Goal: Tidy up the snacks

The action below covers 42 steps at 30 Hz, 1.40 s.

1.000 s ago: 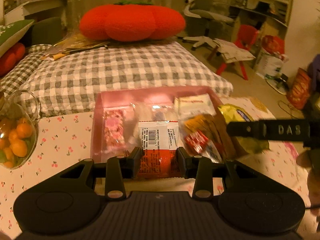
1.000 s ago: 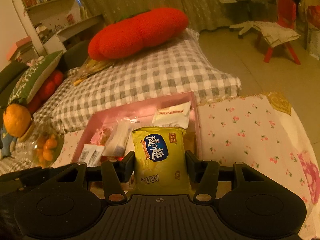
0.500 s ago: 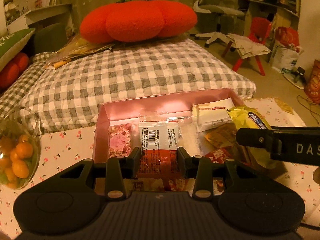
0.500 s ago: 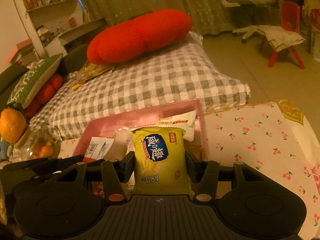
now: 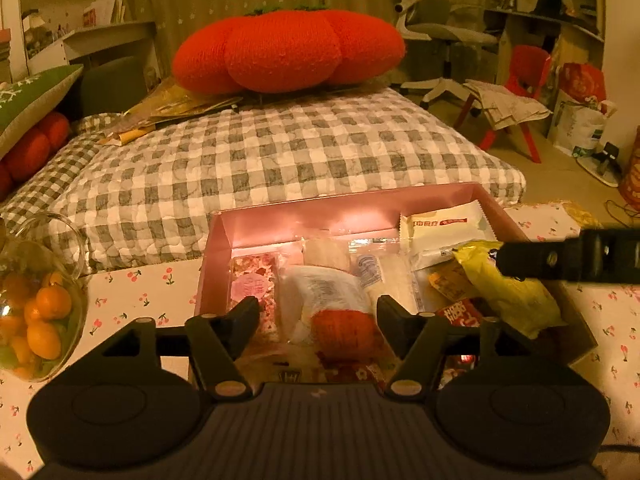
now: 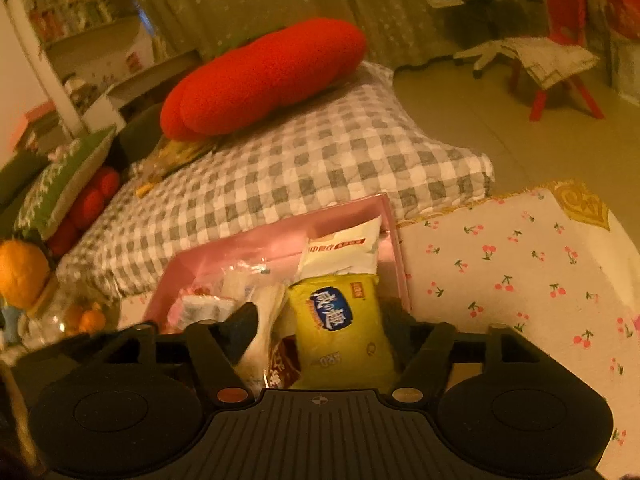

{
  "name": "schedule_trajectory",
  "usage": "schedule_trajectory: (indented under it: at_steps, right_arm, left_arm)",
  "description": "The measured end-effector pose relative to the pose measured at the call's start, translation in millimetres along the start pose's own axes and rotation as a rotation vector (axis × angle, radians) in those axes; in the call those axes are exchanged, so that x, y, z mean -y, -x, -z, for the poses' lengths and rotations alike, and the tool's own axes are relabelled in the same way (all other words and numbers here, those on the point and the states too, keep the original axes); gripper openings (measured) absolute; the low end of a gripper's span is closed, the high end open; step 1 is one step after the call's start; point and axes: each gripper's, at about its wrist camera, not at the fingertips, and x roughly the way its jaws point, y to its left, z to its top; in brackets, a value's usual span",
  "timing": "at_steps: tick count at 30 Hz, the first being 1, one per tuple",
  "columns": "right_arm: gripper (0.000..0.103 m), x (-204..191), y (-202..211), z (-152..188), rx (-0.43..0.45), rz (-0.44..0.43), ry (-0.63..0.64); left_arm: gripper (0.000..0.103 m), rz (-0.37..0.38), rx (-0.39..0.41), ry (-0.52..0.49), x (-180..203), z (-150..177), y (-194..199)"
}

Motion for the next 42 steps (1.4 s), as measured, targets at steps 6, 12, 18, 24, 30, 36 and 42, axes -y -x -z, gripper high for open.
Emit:
schedule_trajectory:
  at_steps: [6,12,18,24,30,36,42]
  right_arm:
    - [0.075,-3.5,14.2,-3.1,0.016,0.023,0.015]
    - [0.078,-8.4,29.8,-0.6,0.020,0.051,0.045]
    - [0.084,-12.8,46.3,6.4,0.017,0.065,0.047]
    - [0.087,-19.5,60.8,18.3,-0.001,0.094,0.078]
    - [0.088,-23.3,73.0,31.3,-0.017,0.123,0.107]
    - [0.088,-24.2,82.7,47.8,-0.051,0.136,0.116]
    - [0.088,-33.1,92.2,66.1,-0.113,0.142,0.140]
  left_arm:
    - [0.072,-0.001,0.005,-0.009,1.9,2.9,9.1]
    - [0.079,-0.006,0.013,-0.013,1.8,7.4,23.7]
    - [0.086,-0.002,0.023,-0.014,1.4,13.8,41.1]
    - [0.094,0.005,0.020,-0.002,-0.7,20.1,56.8]
    - [0.099,0.013,-0.015,0.022,-5.9,33.9,67.8]
    - [0.102,-0.010,-0.037,0.092,-15.3,51.6,79.0]
    - [0.102,-0.063,-0.088,0.154,-26.6,68.2,92.8]
